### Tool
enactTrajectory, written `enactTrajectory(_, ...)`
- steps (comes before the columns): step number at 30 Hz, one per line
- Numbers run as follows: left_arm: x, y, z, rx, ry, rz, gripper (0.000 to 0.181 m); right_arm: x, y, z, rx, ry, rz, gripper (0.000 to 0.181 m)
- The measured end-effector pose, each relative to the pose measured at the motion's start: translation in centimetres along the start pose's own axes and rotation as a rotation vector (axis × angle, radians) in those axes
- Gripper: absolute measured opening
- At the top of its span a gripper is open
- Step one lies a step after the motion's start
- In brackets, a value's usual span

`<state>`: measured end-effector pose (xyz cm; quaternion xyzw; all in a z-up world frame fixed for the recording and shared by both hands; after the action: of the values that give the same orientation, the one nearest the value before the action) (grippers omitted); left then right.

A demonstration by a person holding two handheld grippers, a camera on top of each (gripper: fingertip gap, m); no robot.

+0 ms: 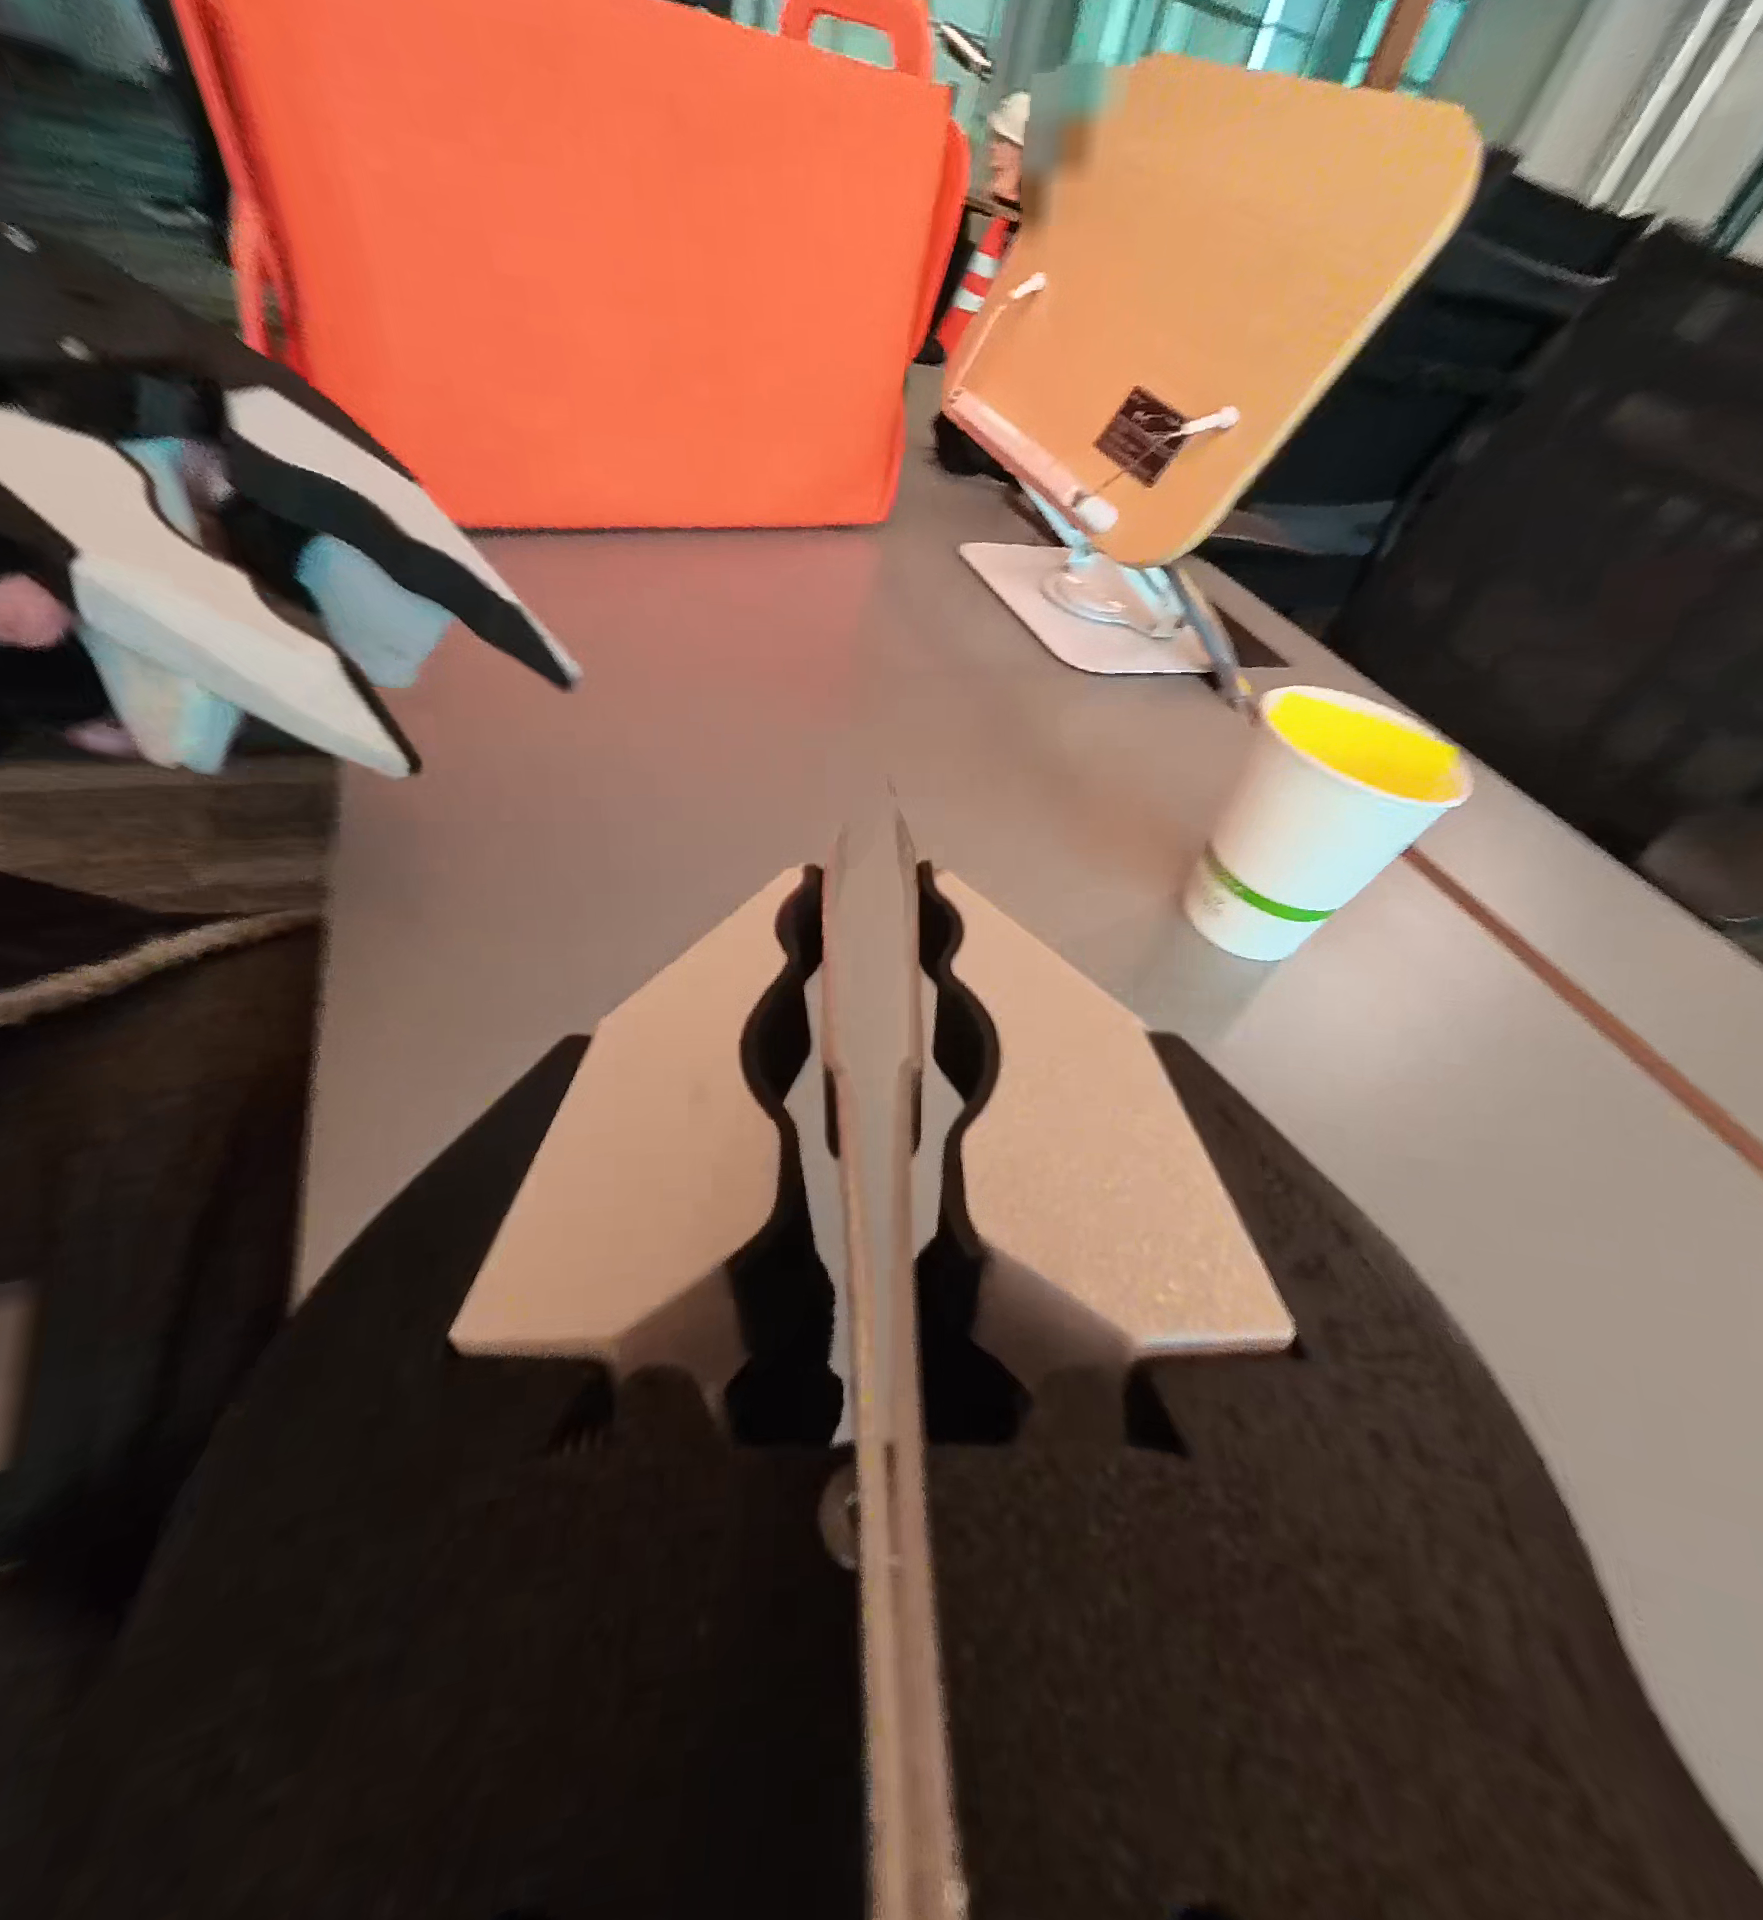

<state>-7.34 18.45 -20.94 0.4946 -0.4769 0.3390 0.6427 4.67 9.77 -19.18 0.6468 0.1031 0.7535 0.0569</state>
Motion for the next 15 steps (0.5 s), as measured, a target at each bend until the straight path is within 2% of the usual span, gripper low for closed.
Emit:
enactTrajectory(2, 1.7, -0.1, 1.6, -0.085, -0.023, 0.138, 0.059, 0.0, -0.1, -1.0, 0.110, -0.080, 0.020, 0.017)
enactTrajectory(3, 2.1, -0.3, 2.2, -0.123, -0.036, 0.163, 0.059, -0.2, -0.2, -1.5, 0.167, -0.115, 0.018, 0.017)
enactTrajectory(6, 2.3, -1.6, 2.4, -0.175, -0.116, 0.122, 0.059, -1.0, -0.5, -3.1, 0.308, -0.159, -0.030, 0.017)
enactTrajectory(8, 2.0, -2.6, 2.2, -0.198, -0.180, 0.040, 0.059, -1.3, -0.7, -3.5, 0.325, -0.136, -0.041, 0.017)
enactTrajectory(12, 0.8, -3.9, 4.2, -0.425, -0.264, -0.237, 0.060, -1.1, -0.4, -4.7, 0.386, -0.113, -0.052, 0.017)
enactTrajectory(15, 1.3, -5.5, 3.8, -0.443, -0.362, -0.341, 0.059, -1.6, -0.4, -5.1, 0.396, -0.072, -0.078, 0.017)
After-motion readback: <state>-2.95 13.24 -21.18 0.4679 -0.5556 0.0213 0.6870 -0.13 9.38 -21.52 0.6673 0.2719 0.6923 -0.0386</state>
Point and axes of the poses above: each gripper's, where its closed fingertips meet, y back along the fingers, x out of its top, z = x × y across the jaws, the point moved 3 cm from there along y, back along the fingers, and after that the axes turned 2 degrees about -y, right-handed, at the moved point
